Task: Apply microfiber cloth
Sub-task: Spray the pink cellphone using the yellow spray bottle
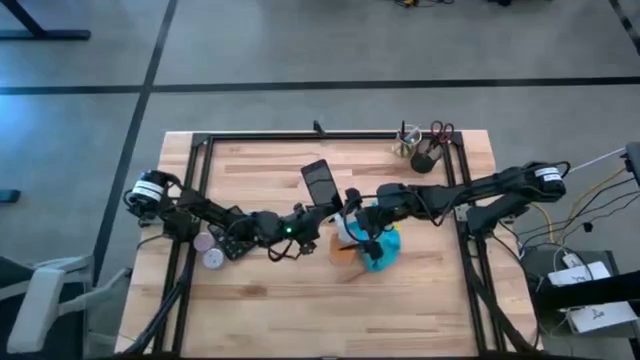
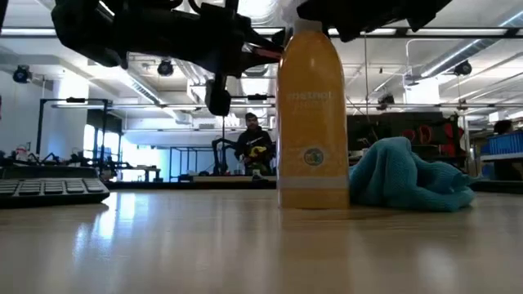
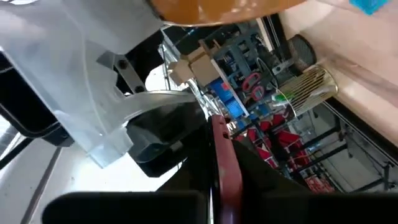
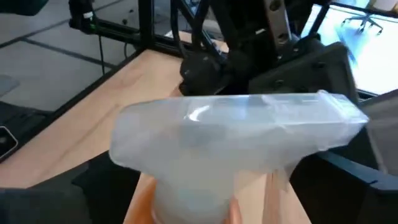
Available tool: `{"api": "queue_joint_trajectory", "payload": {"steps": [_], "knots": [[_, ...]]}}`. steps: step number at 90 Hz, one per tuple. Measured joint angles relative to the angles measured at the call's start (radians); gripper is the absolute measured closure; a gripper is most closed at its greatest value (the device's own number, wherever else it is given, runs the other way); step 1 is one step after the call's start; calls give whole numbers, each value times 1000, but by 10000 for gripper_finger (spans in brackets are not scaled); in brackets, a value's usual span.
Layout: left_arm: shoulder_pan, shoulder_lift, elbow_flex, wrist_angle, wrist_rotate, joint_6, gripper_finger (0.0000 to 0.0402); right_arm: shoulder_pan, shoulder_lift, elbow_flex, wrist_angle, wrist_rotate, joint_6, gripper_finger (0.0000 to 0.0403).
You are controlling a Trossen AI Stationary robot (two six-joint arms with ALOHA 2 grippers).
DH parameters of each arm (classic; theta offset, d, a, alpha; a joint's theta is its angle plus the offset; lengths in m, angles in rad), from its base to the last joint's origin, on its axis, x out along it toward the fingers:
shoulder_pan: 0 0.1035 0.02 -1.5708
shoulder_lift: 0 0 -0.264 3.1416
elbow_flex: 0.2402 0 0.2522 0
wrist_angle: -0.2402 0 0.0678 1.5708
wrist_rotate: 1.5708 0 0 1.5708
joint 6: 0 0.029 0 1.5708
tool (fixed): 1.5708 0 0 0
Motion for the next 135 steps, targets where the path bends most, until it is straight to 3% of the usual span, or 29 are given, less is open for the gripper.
{"api": "queue_joint_trajectory", "payload": {"steps": [32, 54, 84, 103, 121, 135], "knots": [[2, 0, -1, 4, -16, -19, 389, 0, -1, -1, -6, -7, 0, 101], [43, 0, -16, 79, -86, -27, 389, 0, 2, -2, -1, -7, 44, 166], [-23, 0, -44, 81, -139, -97, 389, 0, 2, -2, -9, 8, 65, 255], [-38, -1, -101, 88, -153, -298, 389, -3, 2, -2, -19, 64, 70, 251], [-45, -5, -167, 90, -158, -536, 389, -14, -36, -3, -54, 162, 89, 167], [-54, -5, -184, 90, -196, -538, 389, -60, -51, -4, -21, 271, 110, 126]]}}
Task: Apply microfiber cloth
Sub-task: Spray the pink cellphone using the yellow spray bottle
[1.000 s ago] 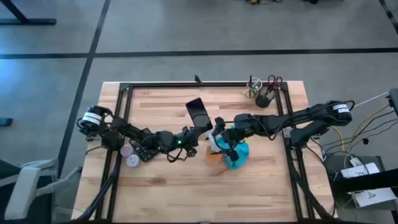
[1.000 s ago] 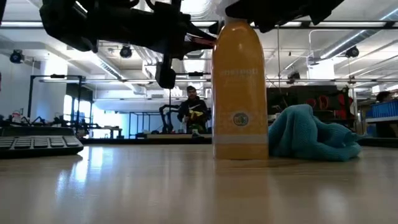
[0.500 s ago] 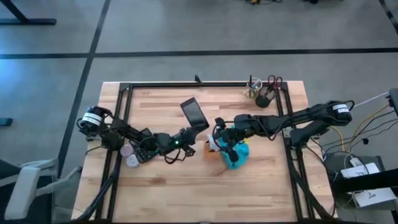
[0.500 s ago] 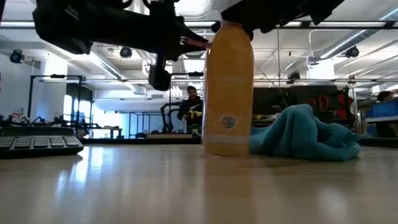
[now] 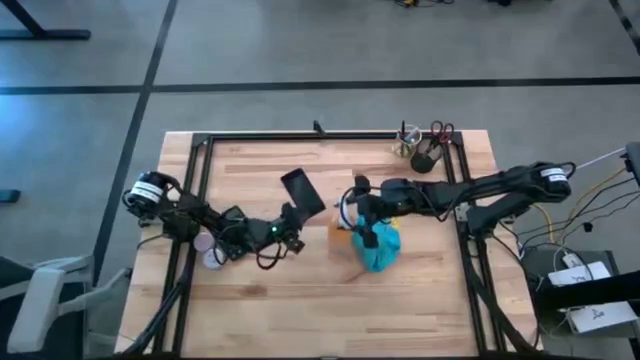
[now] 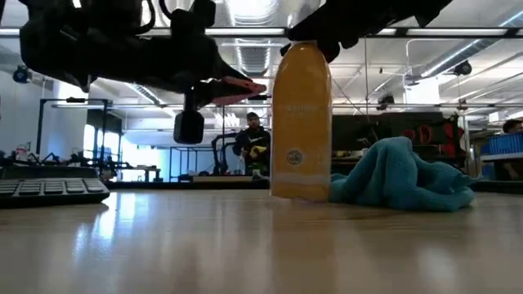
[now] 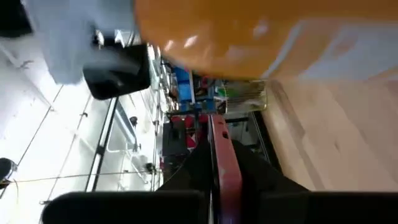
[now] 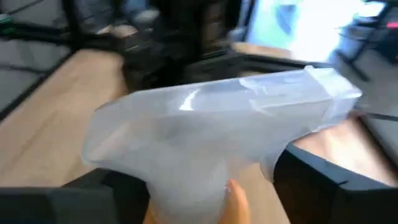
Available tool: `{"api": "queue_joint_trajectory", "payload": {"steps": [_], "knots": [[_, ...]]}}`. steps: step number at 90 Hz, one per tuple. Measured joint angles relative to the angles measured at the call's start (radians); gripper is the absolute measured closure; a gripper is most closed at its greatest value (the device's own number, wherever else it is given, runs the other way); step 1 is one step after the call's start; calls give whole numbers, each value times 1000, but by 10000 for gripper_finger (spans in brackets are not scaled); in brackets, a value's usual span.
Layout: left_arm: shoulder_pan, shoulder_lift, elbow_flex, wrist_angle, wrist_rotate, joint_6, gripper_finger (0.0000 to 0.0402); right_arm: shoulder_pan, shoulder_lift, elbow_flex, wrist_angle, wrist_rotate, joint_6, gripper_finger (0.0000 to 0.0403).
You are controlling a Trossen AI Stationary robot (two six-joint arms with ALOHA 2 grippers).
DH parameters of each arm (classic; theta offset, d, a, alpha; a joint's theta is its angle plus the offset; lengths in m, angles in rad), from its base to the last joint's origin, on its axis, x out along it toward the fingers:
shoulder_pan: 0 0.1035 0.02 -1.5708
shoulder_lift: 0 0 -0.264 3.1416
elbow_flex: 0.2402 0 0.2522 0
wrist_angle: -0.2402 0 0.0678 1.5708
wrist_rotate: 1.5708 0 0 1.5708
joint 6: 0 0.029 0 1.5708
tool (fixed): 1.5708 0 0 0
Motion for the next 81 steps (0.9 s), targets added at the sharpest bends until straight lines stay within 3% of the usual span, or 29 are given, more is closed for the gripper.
{"api": "queue_joint_trajectory", "payload": {"steps": [19, 47, 81], "knots": [[-37, 0, -1, 0, 0, -2, 389, -93, 3, 0, 2, 128, 79, 116], [-70, 1, -1, 0, 61, -105, 387, -198, 3, 0, -25, 159, 85, 125], [-73, 3, 51, -18, 83, -87, 389, -213, -4, 4, -48, 152, 24, 67]]}}
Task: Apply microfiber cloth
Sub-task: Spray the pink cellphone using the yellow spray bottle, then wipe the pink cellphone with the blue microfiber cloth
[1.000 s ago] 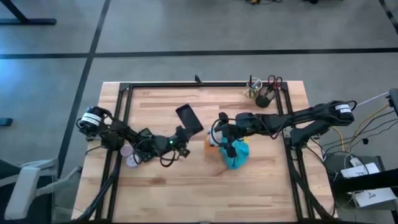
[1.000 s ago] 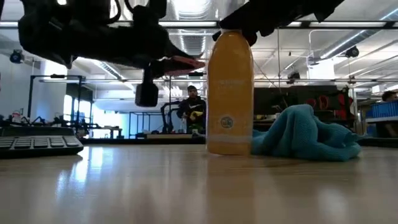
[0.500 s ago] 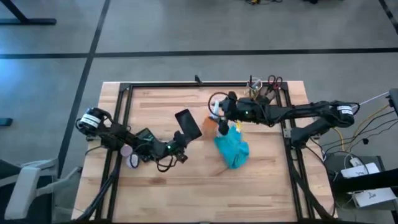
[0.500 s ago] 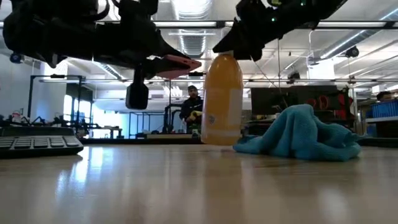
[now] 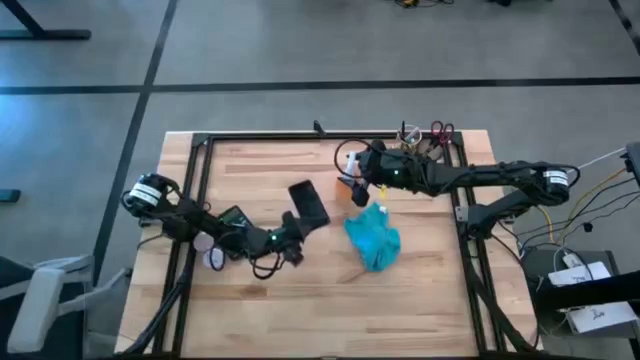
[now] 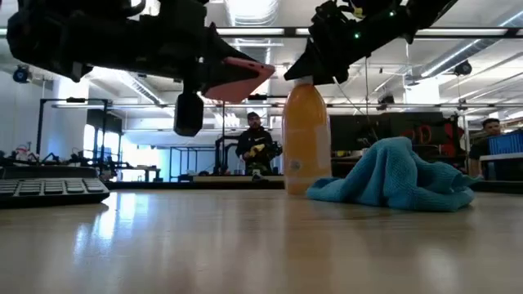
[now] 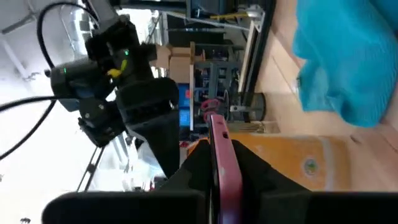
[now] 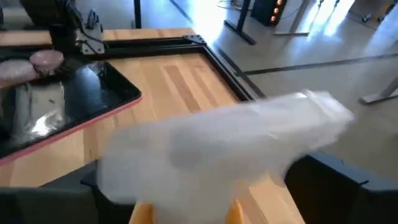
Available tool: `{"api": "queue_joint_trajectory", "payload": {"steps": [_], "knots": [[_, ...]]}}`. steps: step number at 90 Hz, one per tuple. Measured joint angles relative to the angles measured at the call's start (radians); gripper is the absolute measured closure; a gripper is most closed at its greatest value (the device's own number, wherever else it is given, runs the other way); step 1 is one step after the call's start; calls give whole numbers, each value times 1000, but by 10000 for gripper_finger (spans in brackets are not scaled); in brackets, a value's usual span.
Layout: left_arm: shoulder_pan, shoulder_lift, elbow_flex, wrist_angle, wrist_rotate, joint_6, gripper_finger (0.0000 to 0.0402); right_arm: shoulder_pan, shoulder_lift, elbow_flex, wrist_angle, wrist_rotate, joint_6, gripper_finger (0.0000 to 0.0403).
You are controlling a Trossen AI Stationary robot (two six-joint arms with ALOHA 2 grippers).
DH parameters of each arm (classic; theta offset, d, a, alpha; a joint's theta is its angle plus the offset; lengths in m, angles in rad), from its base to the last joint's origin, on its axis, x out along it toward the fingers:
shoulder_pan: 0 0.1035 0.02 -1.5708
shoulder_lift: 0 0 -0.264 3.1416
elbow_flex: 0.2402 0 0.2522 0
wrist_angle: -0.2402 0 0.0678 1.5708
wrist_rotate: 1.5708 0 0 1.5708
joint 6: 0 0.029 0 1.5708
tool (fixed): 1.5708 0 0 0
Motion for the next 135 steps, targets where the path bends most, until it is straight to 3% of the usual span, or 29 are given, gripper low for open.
{"api": "queue_joint_trajectory", "payload": {"steps": [15, 32, 56, 80, 106, 135], "knots": [[-12, 0, 6, -45, -2, 24, 389, -2, -38, 9, -52, -2, -7, 58], [-18, 0, 7, -72, 34, 160, 389, 1, -88, 10, -140, -2, 12, 57], [-23, 0, 7, -108, 51, 279, 389, 38, -146, 9, -393, -2, 115, 57], [-52, 0, 45, -255, -38, 355, 389, 167, -124, -22, -553, -3, 283, 57], [-151, 3, 71, -291, -112, 329, 389, 289, -56, -128, -516, 33, 476, 57], [-221, 75, 78, -289, -173, 109, 389, 375, 174, -192, -329, 50, 630, 67]]}}
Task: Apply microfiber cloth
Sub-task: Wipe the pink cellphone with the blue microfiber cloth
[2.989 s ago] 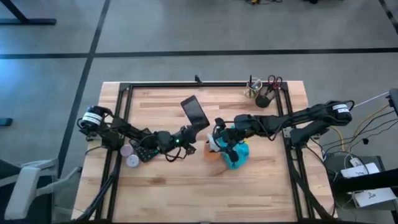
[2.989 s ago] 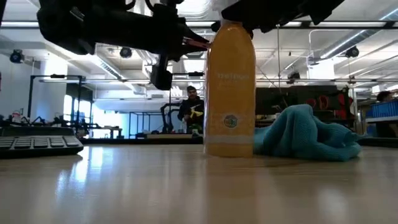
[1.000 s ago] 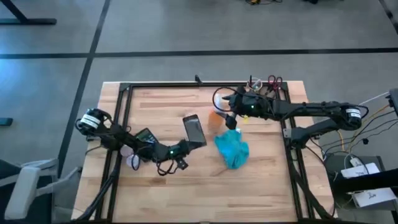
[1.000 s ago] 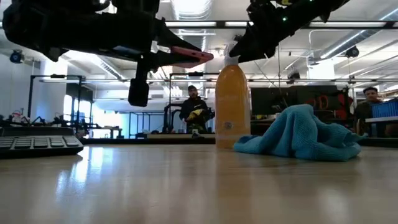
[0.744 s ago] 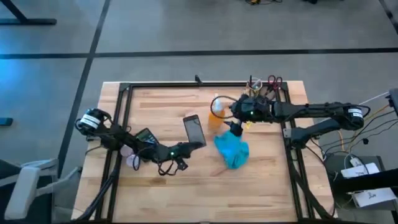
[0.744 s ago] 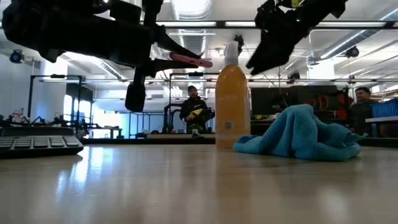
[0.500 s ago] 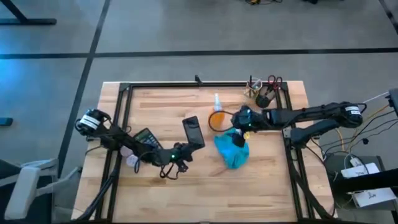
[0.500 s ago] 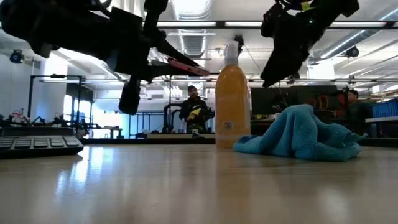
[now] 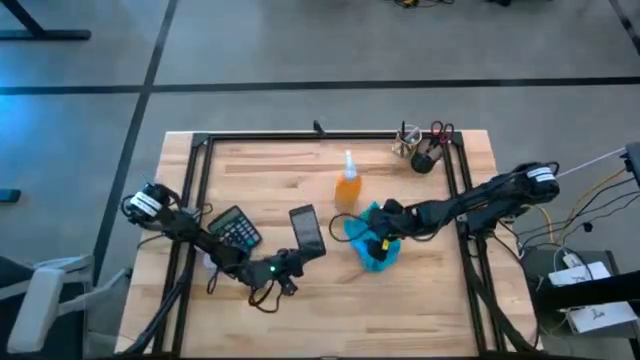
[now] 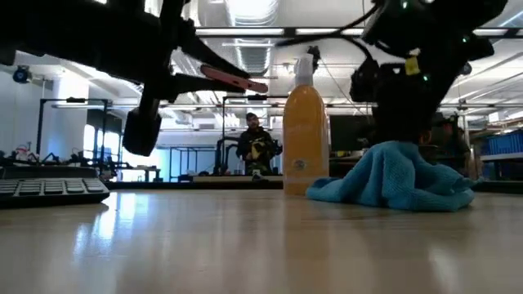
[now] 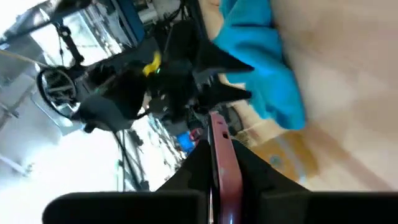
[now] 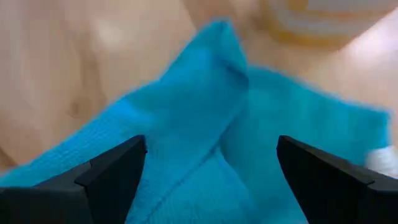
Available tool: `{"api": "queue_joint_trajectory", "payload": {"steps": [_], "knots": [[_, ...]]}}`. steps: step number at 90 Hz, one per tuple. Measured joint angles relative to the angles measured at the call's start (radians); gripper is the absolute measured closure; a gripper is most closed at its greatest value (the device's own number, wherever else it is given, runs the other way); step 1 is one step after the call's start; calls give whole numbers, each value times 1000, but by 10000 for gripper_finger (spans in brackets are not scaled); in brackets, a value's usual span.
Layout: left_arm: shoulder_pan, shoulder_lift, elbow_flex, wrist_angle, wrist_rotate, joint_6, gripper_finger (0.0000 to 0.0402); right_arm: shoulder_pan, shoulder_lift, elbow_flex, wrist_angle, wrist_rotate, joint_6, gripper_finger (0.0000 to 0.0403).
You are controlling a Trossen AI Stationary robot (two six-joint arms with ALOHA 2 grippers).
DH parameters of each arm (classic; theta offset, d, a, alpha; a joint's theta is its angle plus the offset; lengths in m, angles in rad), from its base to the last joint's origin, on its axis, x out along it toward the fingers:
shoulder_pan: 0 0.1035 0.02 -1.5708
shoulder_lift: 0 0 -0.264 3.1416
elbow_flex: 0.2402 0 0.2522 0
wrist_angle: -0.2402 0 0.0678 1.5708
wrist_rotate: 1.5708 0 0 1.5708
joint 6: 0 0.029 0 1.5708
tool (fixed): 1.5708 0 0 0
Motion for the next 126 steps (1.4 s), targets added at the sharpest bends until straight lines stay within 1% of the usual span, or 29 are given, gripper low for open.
{"api": "queue_joint_trajectory", "payload": {"steps": [10, 20, 30, 38, 44, 48, 59, 67, 71, 75, 86, 98, 108, 117, 122, 126], "knots": [[-2, 27, 0, -2, 13, -132, 389, 25, 78, 10, 30, 16, 10, 101], [-2, 52, 0, 0, 12, -221, 389, 49, 139, 34, 44, 27, 19, 160], [-1, 76, 0, 4, 12, -262, 389, 75, 160, 59, 66, 29, 12, 239], [-1, 97, 0, 5, 15, -268, 389, 102, 158, 81, 81, 36, -22, 314], [-1, 113, 0, 12, 50, -276, 389, 124, 153, 97, 92, 27, -56, 370], [-1, 127, 1, 16, 68, -287, 389, 136, 150, 110, 125, 19, -81, 388], [-1, 178, 49, 35, 78, -270, 389, 155, 144, 128, 293, 24, -116, 383], [-2, 213, 95, 47, 79, -289, 389, 158, 163, 128, 420, 34, -146, 384], [-1, 231, 127, 54, 92, -296, 389, 159, 172, 127, 455, 36, -153, 390], [-2, 241, 142, 47, 83, -295, 389, 159, 182, 127, 477, 43, -155, 396], [-3, 266, 189, 45, 73, -308, 389, 163, 191, 127, 472, 46, -151, 399], [-5, 271, 194, 38, 73, -385, 388, 172, 168, 127, 470, 52, -151, 400], [-6, 271, 191, 32, 79, -391, 388, 175, 154, 128, 493, 45, -152, 401], [-6, 270, 191, 30, 89, -386, 388, 185, 121, 153, 432, 23, -152, 402], [-6, 271, 191, 27, 91, -385, 388, 194, 92, 160, 368, 26, -152, 402], [-7, 270, 191, 25, 91, -385, 388, 201, 72, 163, 361, 32, -159, 402]]}}
